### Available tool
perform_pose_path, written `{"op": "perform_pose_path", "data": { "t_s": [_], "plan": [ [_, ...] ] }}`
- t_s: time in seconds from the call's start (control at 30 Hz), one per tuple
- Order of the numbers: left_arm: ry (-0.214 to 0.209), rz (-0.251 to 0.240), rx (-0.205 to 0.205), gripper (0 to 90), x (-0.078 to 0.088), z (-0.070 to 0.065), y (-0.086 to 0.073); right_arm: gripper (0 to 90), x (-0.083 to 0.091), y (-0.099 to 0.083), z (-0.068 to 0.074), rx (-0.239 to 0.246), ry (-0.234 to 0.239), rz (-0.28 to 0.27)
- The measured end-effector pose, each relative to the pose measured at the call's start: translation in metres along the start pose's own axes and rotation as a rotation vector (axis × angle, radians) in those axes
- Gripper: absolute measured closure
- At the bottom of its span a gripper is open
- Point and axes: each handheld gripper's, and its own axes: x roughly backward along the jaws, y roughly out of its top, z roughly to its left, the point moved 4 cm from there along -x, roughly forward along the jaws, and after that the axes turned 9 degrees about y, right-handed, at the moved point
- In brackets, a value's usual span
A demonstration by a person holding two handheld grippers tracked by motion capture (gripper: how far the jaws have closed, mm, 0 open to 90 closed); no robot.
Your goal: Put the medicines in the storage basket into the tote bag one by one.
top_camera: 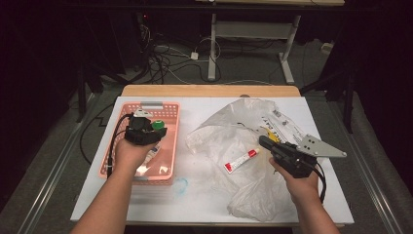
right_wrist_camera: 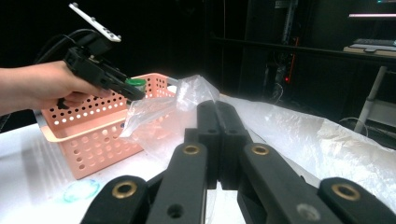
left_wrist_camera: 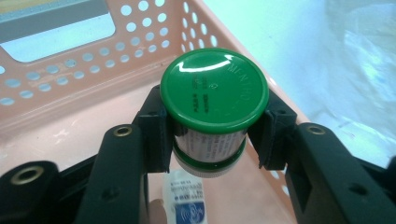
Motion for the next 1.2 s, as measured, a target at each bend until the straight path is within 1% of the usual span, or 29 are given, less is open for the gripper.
{"op": "perform_pose_path", "data": {
  "t_s": [0.07, 0.27, 0.3, 0.37, 0.53, 0.67, 0.9, 0.97, 1.03, 1.07, 1.1, 1.13, 1.2],
  "plan": [
    [-0.014, -0.02, 0.018, 53.4, 0.007, 0.0, -0.003, 90.0, -0.001, 0.0, 0.001, 0.003, 0.001, -0.002],
    [-0.01, -0.063, 0.014, 53.4, 0.024, -0.002, -0.015, 90.0, -0.002, 0.0, 0.002, 0.003, 0.004, 0.005],
    [-0.003, -0.069, 0.019, 53.4, 0.027, -0.002, -0.017, 90.0, -0.002, -0.001, 0.002, 0.006, 0.004, 0.008],
    [-0.01, -0.089, 0.03, 53.4, 0.033, -0.003, -0.021, 90.0, -0.002, 0.0, 0.002, 0.003, 0.001, 0.004],
    [0.005, -0.119, 0.004, 53.4, 0.047, -0.009, -0.03, 90.0, -0.001, 0.0, 0.001, 0.001, 0.0, 0.004],
    [0.02, -0.136, -0.031, 53.3, 0.054, -0.016, -0.037, 90.0, -0.002, 0.0, 0.002, 0.003, 0.003, 0.005],
    [-0.004, -0.198, -0.024, 53.4, 0.064, -0.026, -0.049, 90.0, -0.003, 0.0, 0.006, 0.009, 0.013, 0.01],
    [-0.014, -0.207, -0.028, 53.4, 0.065, -0.03, -0.053, 90.0, -0.004, 0.0, 0.006, 0.007, 0.014, 0.01],
    [-0.005, -0.213, -0.049, 53.4, 0.067, -0.034, -0.055, 90.0, -0.004, -0.001, 0.006, 0.006, 0.015, 0.011],
    [-0.008, -0.221, -0.047, 53.4, 0.068, -0.035, -0.056, 90.0, -0.005, -0.002, 0.005, 0.001, 0.014, 0.014],
    [-0.023, -0.231, -0.033, 53.4, 0.069, -0.036, -0.056, 90.0, -0.005, -0.003, 0.005, 0.006, 0.016, 0.012],
    [-0.033, -0.236, -0.028, 53.4, 0.07, -0.037, -0.057, 90.0, -0.006, -0.004, 0.005, 0.002, 0.016, 0.017],
    [-0.034, -0.237, -0.044, 53.4, 0.072, -0.041, -0.058, 90.0, -0.006, -0.004, 0.006, 0.002, 0.018, 0.021]
  ]
}}
